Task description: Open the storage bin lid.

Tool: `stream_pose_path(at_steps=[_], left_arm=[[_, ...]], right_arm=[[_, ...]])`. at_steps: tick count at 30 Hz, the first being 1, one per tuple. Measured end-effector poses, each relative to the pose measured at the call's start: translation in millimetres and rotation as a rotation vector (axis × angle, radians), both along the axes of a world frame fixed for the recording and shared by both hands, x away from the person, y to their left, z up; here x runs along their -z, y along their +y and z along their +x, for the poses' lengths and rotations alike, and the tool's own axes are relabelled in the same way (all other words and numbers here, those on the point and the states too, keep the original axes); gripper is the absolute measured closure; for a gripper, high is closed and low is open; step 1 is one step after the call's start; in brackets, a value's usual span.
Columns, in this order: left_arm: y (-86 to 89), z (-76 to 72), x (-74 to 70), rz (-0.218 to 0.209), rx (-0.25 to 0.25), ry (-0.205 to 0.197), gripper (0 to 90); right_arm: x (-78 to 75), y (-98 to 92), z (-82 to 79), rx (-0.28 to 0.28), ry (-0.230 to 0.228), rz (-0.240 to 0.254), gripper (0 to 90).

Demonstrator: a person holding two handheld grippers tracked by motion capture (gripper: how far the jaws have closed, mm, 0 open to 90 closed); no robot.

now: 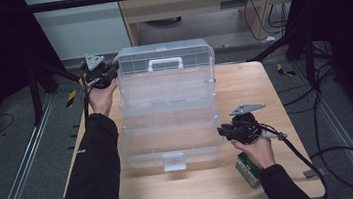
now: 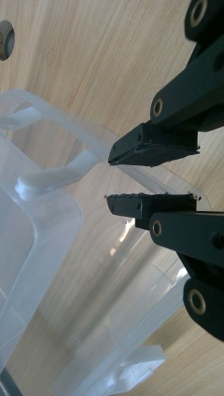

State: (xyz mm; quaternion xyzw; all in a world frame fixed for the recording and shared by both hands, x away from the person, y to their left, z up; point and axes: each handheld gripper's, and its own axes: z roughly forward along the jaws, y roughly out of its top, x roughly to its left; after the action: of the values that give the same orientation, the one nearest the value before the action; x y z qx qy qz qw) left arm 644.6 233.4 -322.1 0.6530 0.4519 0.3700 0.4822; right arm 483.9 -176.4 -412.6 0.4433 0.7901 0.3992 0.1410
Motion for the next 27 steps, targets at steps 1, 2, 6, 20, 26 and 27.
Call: stream_pose_path(at_steps=[1,2,6,20,26,27], left_arm=[[-0.2,1.7,0.6,-0.001,-0.002,0.001,84.0],[-0.5,4.5,1.4,-0.001,0.006,-0.006,84.0],[-1.3,9.5,3.9,-0.013,-0.01,0.011,84.3],[-3.2,27.0,9.6,-0.024,-0.017,0.04,84.5],[-3.3,30.6,12.2,-0.033,-0.016,0.041,84.5],[-3.7,31.3,12.1,-0.034,-0.016,0.044,84.5]], right_arm=[[0.0,0.0,0.0,0.0,0.001,0.0,74.3],[0.0,0.0,0.0,0.0,0.0,0.0,74.3],[0.0,-0.3,0.3,-0.003,0.001,-0.001,74.3],[0.0,-0.6,0.6,-0.006,0.002,0.001,74.2],[-0.2,-0.6,0.6,-0.008,0.003,-0.002,74.3],[-0.5,-0.6,0.3,-0.009,0.01,0.0,74.2]])
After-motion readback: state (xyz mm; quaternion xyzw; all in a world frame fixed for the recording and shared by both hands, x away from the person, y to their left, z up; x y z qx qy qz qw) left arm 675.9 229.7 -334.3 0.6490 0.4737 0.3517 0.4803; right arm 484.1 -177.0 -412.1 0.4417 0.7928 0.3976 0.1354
